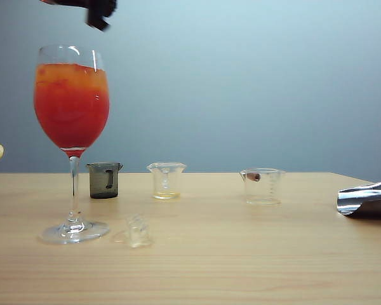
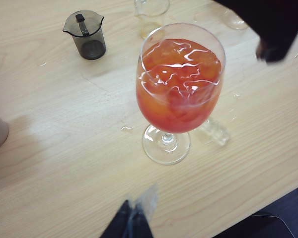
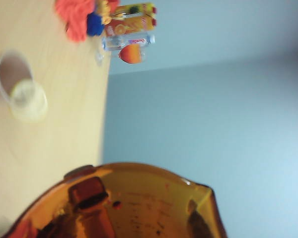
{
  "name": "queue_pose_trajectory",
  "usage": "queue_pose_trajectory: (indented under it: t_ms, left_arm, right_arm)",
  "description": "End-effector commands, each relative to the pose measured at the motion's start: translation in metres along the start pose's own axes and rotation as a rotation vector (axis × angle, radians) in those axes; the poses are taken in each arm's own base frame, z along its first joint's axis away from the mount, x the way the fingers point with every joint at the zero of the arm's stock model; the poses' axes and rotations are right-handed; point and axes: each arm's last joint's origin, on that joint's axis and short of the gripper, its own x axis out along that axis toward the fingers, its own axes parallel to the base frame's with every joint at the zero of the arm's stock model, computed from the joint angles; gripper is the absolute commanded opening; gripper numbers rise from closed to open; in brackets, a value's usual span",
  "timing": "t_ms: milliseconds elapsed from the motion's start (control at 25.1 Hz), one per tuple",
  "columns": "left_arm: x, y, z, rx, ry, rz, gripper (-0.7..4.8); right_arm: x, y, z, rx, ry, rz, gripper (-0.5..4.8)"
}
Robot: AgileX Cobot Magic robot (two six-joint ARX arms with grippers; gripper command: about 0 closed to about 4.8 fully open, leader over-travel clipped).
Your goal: Pick up the fourth measuring cup from the left, pour the grenadine inside into the goblet, and finally put the measuring cup back in its original place.
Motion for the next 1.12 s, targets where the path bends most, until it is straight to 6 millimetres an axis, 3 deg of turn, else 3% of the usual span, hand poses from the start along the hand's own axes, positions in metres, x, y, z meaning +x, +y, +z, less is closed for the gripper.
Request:
queue_pose_trajectory:
  t_ms: [40, 159, 319, 478, 797, 1116]
  left_arm:
    - [-0.001, 0.000, 0.001, 0.000, -0.009, 0.003, -0.04]
    - [-0.001, 0.000, 0.001, 0.000, -0.009, 0.003, -0.04]
    - [-0.001, 0.000, 0.001, 0.000, -0.009, 0.003, -0.04]
    - [-0.001, 0.000, 0.001, 0.000, -0.009, 0.003, -0.04]
    - [-0.001, 0.000, 0.001, 0.000, -0.009, 0.003, -0.04]
    - [-0.001, 0.000, 0.001, 0.000, -0.009, 0.003, -0.04]
  right_arm:
    - [-0.002, -0.008, 0.003, 0.350, -0.014, -0.048, 1.66]
    - [-0.002, -0.008, 0.003, 0.523, -0.016, -0.046, 1.66]
    - [-0.003, -0.009, -0.001, 0.957, -0.014, -0.029, 1.66]
    - [-0.004, -0.011, -0.002, 1.197, -0.023, -0.033, 1.66]
    - [-0.021, -0.027, -0.009, 1.242, 0.041, -0.153, 1.71]
    - [-0.067, -0.003, -0.049, 1.351, 0.238, -0.248, 1.71]
